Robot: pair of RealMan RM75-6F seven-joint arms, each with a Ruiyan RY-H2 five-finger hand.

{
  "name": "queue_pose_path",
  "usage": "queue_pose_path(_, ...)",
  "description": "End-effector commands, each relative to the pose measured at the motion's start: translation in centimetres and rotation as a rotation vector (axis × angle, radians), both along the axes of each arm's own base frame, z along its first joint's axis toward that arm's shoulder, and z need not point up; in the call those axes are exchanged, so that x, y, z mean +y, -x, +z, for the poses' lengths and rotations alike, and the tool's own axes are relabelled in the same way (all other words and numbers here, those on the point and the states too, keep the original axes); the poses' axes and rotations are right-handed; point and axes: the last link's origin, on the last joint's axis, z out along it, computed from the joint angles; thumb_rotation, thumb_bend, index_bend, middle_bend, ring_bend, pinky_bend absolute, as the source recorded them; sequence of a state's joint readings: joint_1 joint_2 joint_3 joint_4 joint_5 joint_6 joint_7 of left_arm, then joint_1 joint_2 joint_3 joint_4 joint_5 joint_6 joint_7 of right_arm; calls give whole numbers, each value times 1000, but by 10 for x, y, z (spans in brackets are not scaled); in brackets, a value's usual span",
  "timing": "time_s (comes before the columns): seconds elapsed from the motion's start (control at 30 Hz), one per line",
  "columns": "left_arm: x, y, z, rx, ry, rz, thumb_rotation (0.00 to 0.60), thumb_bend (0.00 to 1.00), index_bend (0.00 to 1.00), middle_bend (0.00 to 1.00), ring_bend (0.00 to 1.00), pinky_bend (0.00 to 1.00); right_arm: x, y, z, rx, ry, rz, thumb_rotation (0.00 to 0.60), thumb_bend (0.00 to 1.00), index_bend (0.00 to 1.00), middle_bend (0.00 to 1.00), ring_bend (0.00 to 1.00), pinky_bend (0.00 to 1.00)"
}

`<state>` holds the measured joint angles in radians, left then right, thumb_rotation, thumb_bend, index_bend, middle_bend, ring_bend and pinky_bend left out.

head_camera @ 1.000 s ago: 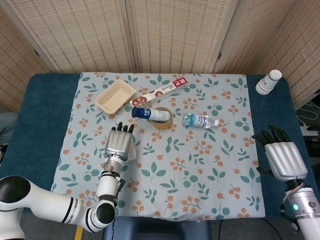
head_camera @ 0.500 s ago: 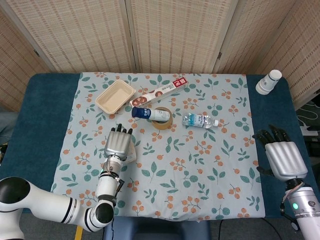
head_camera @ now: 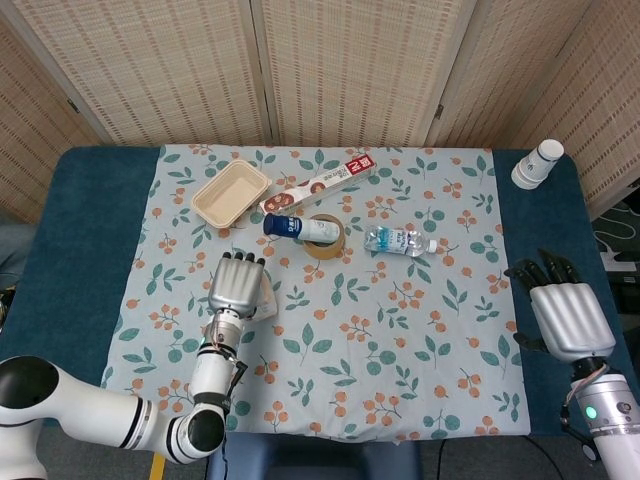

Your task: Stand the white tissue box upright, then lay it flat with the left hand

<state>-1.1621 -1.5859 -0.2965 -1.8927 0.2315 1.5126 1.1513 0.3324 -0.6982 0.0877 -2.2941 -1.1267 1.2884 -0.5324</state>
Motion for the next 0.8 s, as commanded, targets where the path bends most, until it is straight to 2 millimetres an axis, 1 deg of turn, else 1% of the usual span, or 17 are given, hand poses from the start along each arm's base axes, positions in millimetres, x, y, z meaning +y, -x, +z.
queue_pose_path(0.03,1,-2,6,-43,-26,-22,600,287,476,560,285,286,0,0,0,0,0,0,600,72,245,152,0,109)
queue_pose_path(0.17,2,-3,15,-163,-72,-64,600,287,503,590,311,305,0,0,0,-1,3,2,600,72,245,152,0,109)
queue_pose_path(0.27,4,1,23,-310,-124,-100,600,287,525,616,342,326,0,0,0,-1,3,0,600,72,245,152,0,109)
queue_pose_path(0.33,3,7,27,-458,-140,-86,600,287,534,627,354,332,0,1,0,0,2,-1,600,72,245,152,0,109)
queue_pose_path(0.4,1,16,32,-592,-148,-63,600,283,539,636,361,333,0,1,0,1,-1,-2,600,72,245,152,0,109)
queue_pose_path(0.47,-1,25,34,-668,-154,-71,600,282,543,643,367,335,0,1,-1,2,-3,-3,600,72,245,152,0,109)
queue_pose_path(0.5,-3,33,34,-698,-154,-80,600,282,543,645,369,335,0,1,-2,4,-4,-4,600,72,245,152,0,109)
queue_pose_path(0.7,-17,67,27,-861,-72,-126,600,281,546,651,394,348,0,2,-3,9,-7,-5,600,73,245,152,0,109)
queue_pose_path(0.8,-22,79,24,-952,-53,-142,600,280,549,652,398,348,0,1,-4,12,-6,-3,600,73,245,152,0,109)
